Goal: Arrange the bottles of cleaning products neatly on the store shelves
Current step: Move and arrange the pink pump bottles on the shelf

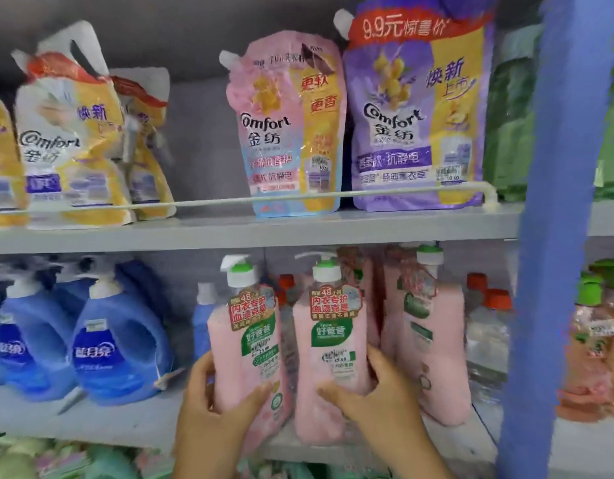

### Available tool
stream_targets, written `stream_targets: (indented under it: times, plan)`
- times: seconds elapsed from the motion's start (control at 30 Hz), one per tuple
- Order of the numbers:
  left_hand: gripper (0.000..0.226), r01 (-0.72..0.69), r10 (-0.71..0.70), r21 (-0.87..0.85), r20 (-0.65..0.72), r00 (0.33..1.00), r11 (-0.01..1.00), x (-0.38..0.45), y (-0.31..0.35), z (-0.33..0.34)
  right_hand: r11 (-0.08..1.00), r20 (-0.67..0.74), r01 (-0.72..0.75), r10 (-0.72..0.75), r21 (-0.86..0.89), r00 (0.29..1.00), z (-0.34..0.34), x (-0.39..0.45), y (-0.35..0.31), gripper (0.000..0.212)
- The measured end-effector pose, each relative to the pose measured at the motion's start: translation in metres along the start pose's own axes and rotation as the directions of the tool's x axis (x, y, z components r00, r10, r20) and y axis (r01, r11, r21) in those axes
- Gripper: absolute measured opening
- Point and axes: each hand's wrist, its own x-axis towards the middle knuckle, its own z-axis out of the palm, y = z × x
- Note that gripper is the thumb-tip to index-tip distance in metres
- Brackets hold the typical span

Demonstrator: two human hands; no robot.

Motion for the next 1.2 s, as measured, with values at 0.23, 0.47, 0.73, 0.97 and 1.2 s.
stream_targets:
  times: [0.23,0.47,0.73,0.97,1.2]
  plan:
    - [0.078,-0.012,0.012,0.072,0.002,1.0,0.997,0.035,-0.021,-0.022,0.996,-0.049,-0.018,0.013,-0.087,0.999,0.042,0.002,0.001,0.073]
    - [0.08,-0.059,0.066,0.186,-0.033,0.997,0.981,0.051,-0.026,-0.034,0.995,0.041,-0.038,0.042,-0.09,0.998,0.084,0.008,-0.006,0.071]
    - [0.11,-0.024,0.053,0.255,-0.109,0.993,0.967,0.041,-0.047,-0.039,0.996,0.094,0.021,-0.013,-0.088,0.996,0.106,0.02,-0.002,0.073]
    - [0.019,-0.612,0.59,0.1,0.188,0.786,0.784,-0.055,0.041,0.057,0.917,-0.43,0.208,-0.349,-0.341,0.833,-0.007,-0.012,-0.002,0.064]
    - [0.078,-0.249,0.205,0.202,0.216,0.955,0.947,0.006,0.026,0.15,0.983,-0.614,0.0,-0.116,-0.185,0.78,-0.049,0.015,0.018,0.079]
